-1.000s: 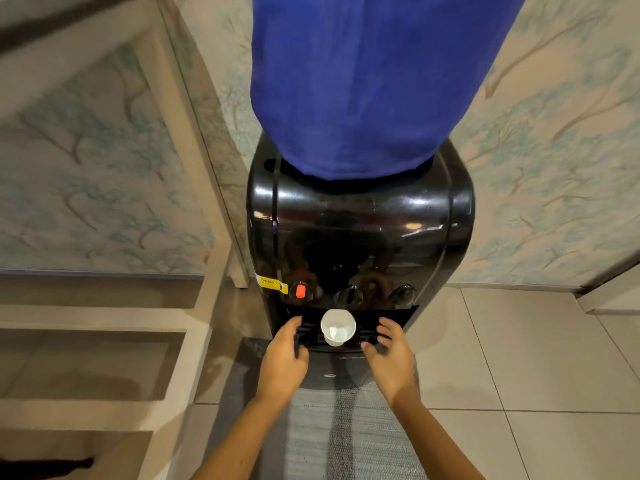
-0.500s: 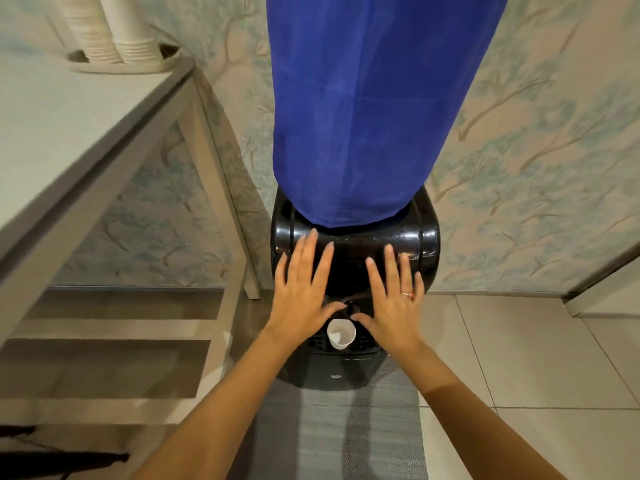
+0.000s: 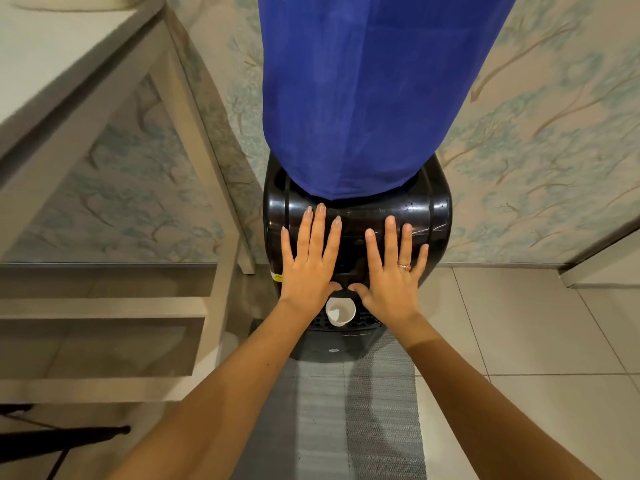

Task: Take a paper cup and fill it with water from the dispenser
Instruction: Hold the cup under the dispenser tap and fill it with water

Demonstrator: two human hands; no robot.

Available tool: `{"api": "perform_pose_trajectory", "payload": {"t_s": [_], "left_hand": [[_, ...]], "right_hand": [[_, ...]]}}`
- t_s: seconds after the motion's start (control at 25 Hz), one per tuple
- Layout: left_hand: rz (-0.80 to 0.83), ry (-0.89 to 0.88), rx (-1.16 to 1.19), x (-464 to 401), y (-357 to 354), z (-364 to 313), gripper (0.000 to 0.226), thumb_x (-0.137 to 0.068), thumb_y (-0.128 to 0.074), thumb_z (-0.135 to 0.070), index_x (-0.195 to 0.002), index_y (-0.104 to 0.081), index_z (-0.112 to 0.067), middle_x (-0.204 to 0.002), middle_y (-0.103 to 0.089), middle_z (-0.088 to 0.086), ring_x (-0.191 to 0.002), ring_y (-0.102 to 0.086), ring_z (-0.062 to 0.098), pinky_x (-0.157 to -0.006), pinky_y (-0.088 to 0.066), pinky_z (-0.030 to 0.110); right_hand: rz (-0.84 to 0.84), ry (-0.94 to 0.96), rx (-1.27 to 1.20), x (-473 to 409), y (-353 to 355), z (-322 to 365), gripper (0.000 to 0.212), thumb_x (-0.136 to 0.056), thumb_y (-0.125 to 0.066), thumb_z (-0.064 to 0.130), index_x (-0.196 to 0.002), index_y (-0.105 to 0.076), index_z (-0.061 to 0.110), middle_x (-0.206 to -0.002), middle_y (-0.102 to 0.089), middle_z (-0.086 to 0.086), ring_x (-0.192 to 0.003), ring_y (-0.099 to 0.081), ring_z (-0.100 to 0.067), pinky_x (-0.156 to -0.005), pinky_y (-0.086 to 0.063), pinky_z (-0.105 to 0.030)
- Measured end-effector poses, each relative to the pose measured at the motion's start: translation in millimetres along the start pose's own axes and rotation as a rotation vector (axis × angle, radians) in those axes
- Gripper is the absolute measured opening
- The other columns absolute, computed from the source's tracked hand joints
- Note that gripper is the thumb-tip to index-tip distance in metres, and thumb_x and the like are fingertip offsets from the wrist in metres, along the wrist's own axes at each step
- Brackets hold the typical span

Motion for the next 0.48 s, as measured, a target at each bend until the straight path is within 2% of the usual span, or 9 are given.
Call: {"api": "perform_pose_trajectory", "payload": {"t_s": [0.2, 0.36, 0.48], "left_hand": [[-0.021, -0.009, -0.002, -1.2, -1.9, 0.4, 0.146, -0.046, -0.080, -0.067, -0.152, 0.005, -0.012, -0.157, -0.003, 0.019, -0.146, -0.005, 0.035, -0.112, -0.010, 0.061], [-0.024, -0.004, 0.017, 0.5, -0.4, -0.1, 0.146, -0.047, -0.081, -0.064, -0.152, 0.006, -0.013, -0.157, -0.003, 0.018, -0.146, -0.005, 0.034, -0.112, -0.011, 0.061], [-0.026, -0.003, 0.012, 0.3, 1.3, 0.5, 0.146, -0.047, -0.081, -0.064, -0.152, 0.006, -0.013, -0.157, -0.003, 0.017, -0.146, -0.003, 0.033, -0.113, -0.009, 0.060]], "right_hand": [[-0.041, 0.013, 0.014, -1.5, -5.5, 1.7, 0.127, -0.058, -0.080, 0.045, -0.151, 0.003, 0.021, -0.155, -0.003, -0.020, -0.143, 0.003, -0.042, -0.107, -0.003, -0.070], [-0.053, 0.022, -0.005, 0.1, -5.7, -0.3, 0.125, -0.060, -0.079, 0.045, -0.151, 0.004, 0.022, -0.155, -0.001, -0.019, -0.144, 0.013, -0.037, -0.108, 0.002, -0.068], [-0.061, 0.025, -0.010, -0.7, -5.6, -0.6, 0.125, -0.060, -0.080, 0.046, -0.151, 0.004, 0.023, -0.156, -0.001, -0.018, -0.144, 0.011, -0.036, -0.108, 0.003, -0.067]]}}
Point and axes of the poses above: each hand's wrist, its own x-axis away from the middle knuckle, its own y-axis out of the back of the hand, z = x × y, the point moved 1 cm from there along -x, towards the middle knuckle
